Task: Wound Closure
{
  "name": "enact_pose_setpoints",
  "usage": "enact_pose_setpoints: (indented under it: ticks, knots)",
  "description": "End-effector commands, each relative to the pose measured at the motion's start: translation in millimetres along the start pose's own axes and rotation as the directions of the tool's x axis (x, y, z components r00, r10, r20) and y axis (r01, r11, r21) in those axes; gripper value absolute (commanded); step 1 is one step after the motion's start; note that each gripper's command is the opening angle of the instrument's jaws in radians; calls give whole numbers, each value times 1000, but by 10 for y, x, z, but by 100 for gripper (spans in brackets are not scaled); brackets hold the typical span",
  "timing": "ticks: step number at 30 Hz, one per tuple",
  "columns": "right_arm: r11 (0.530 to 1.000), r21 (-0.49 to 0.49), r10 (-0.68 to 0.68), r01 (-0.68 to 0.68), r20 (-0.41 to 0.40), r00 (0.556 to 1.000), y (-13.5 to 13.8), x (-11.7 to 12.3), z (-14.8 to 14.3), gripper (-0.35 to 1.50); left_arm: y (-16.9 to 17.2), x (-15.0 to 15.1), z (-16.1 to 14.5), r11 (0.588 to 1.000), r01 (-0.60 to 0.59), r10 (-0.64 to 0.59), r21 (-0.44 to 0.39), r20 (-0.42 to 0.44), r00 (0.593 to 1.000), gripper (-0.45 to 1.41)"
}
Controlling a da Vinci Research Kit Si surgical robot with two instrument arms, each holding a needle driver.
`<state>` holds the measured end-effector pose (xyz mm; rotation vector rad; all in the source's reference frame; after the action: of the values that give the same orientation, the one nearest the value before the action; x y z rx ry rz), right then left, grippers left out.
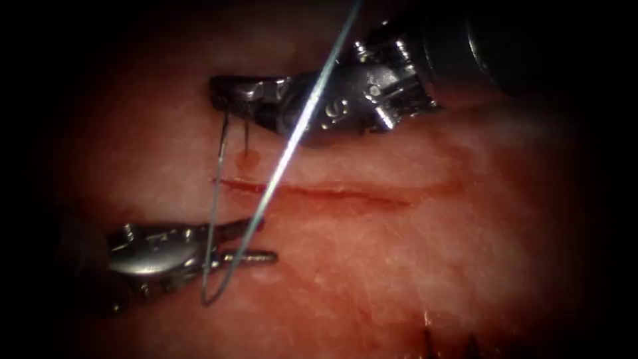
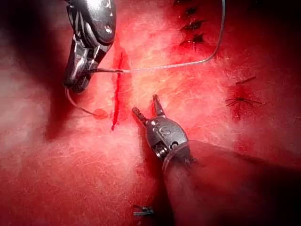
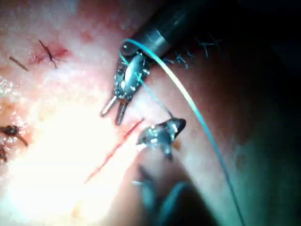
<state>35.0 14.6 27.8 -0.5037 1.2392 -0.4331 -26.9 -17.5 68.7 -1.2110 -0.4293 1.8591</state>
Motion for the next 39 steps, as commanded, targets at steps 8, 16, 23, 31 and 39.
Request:
enact_pose_setpoints:
  ticks: [8,16,23,31,39]
  knots:
    - [1000,3,-5,5,-8,1000,-16,7,7,-35,6,-12,-2,1000,7,-7,-6,4,1000,17]
    - [999,1,-52,52,0,999,-15,4,7,-35,8,-13,-4,1000,7,-7,-6,4,1000,17]
    - [998,-8,-70,70,6,998,-14,1,7,-35,8,-13,-4,1000,7,-7,-6,4,1000,17]
    - [997,-18,-73,74,13,997,-10,-3,7,-35,9,-14,-4,1000,13,-13,-6,4,1000,16]
    - [996,-18,-83,83,15,996,-12,-8,9,-35,10,-14,-4,1000,13,-13,-6,4,1000,16]
